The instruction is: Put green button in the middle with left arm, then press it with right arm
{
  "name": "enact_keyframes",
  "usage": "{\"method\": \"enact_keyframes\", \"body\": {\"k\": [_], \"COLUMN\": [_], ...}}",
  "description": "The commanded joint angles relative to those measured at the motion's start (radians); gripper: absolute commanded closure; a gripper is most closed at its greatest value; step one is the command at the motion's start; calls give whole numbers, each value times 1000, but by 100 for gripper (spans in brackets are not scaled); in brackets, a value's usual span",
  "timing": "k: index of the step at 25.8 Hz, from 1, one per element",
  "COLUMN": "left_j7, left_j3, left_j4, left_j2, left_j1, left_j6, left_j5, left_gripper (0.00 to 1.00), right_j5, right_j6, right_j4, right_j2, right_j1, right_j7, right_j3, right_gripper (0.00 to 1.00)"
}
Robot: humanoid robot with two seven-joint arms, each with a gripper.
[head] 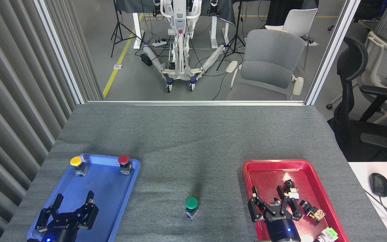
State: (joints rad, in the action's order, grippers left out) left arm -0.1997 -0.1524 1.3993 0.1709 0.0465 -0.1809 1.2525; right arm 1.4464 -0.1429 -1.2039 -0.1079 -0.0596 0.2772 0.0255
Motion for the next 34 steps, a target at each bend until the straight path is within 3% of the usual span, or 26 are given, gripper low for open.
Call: {"method": "enact_keyframes", "body": {"k": [1, 9, 34], "left_j7": [0, 0, 2], "left_j3": [-4, -3, -1], "left_j4": [-17, -23, -17], "left_j2": [-1, -2, 1], "left_j1": [-3, -3, 16], "left_j6": [3, 0, -11], "left_j5": [-1, -1, -15], "left_gripper": [0, 0, 0], "right_j5": [0, 2, 2], "right_j6": [-4, 5, 3], "right_j4": [-66, -145, -164], "right_j2": [-26, -27, -12], "right_j1": [60, 144, 147], "right_j7": [0, -1, 7], "right_j3": [4, 7, 48], "right_gripper": [0, 0, 0]}}
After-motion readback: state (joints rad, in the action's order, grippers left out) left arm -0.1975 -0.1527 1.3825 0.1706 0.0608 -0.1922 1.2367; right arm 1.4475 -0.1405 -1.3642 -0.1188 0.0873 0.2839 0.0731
